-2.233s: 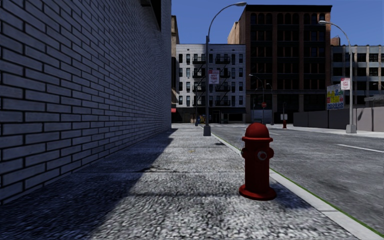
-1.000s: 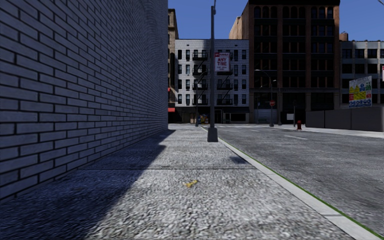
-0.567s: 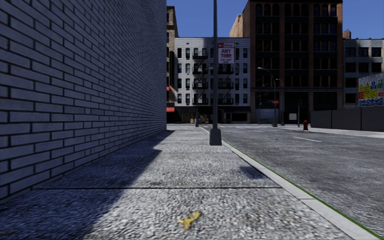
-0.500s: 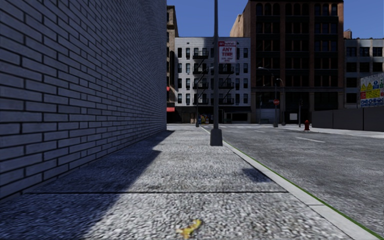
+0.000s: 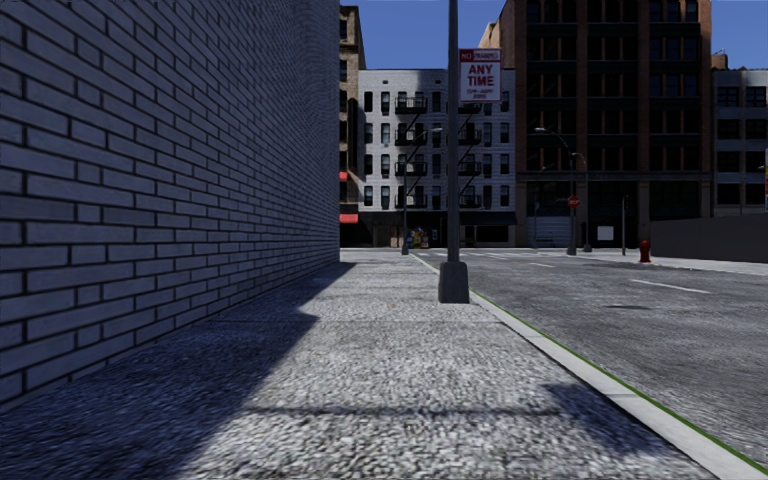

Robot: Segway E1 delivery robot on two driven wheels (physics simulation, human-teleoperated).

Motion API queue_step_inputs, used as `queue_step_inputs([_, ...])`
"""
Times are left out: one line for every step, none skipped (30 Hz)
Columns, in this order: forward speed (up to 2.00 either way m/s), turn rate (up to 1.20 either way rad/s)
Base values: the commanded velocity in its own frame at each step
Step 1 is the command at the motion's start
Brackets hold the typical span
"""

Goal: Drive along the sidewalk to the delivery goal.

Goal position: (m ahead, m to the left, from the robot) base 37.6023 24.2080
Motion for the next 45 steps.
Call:
queue_step_inputs([2.00, 0.00])
queue_step_inputs([2.00, 0.00])
queue_step_inputs([2.00, 0.00])
queue_step_inputs([2.00, 0.00])
queue_step_inputs([2.00, 0.00])
queue_step_inputs([2.00, 0.00])
queue_step_inputs([2.00, 0.00])
queue_step_inputs([2.00, 0.00])
queue_step_inputs([2.00, 0.00])
queue_step_inputs([2.00, 0.00])
queue_step_inputs([2.00, 0.00])
queue_step_inputs([2.00, 0.00])
queue_step_inputs([2.00, 0.00])
queue_step_inputs([2.00, 0.00])
queue_step_inputs([2.00, 0.00])
queue_step_inputs([2.00, 0.00])
queue_step_inputs([2.00, 0.00])
queue_step_inputs([2.00, 0.00])
queue_step_inputs([2.00, 0.00])
queue_step_inputs([2.00, 0.00])
queue_step_inputs([2.00, 0.00])
queue_step_inputs([2.00, 0.00])
queue_step_inputs([2.00, 0.00])
queue_step_inputs([2.00, 0.00])
queue_step_inputs([2.00, 0.00])
queue_step_inputs([2.00, 0.00])
queue_step_inputs([2.00, 0.00])
queue_step_inputs([2.00, 0.00])
queue_step_inputs([2.00, 0.00])
queue_step_inputs([2.00, 0.00])
queue_step_inputs([2.00, 0.00])
queue_step_inputs([2.00, 0.00])
queue_step_inputs([2.00, 0.00])
queue_step_inputs([2.00, 0.00])
queue_step_inputs([2.00, 0.00])
queue_step_inputs([2.00, 0.00])
queue_step_inputs([2.00, 0.00])
queue_step_inputs([2.00, 0.00])
queue_step_inputs([2.00, 0.00])
queue_step_inputs([2.00, 0.00])
queue_step_inputs([2.00, 0.00])
queue_step_inputs([2.00, 0.00])
queue_step_inputs([2.00, 0.00])
queue_step_inputs([2.00, 0.00])
queue_step_inputs([2.00, 0.00])
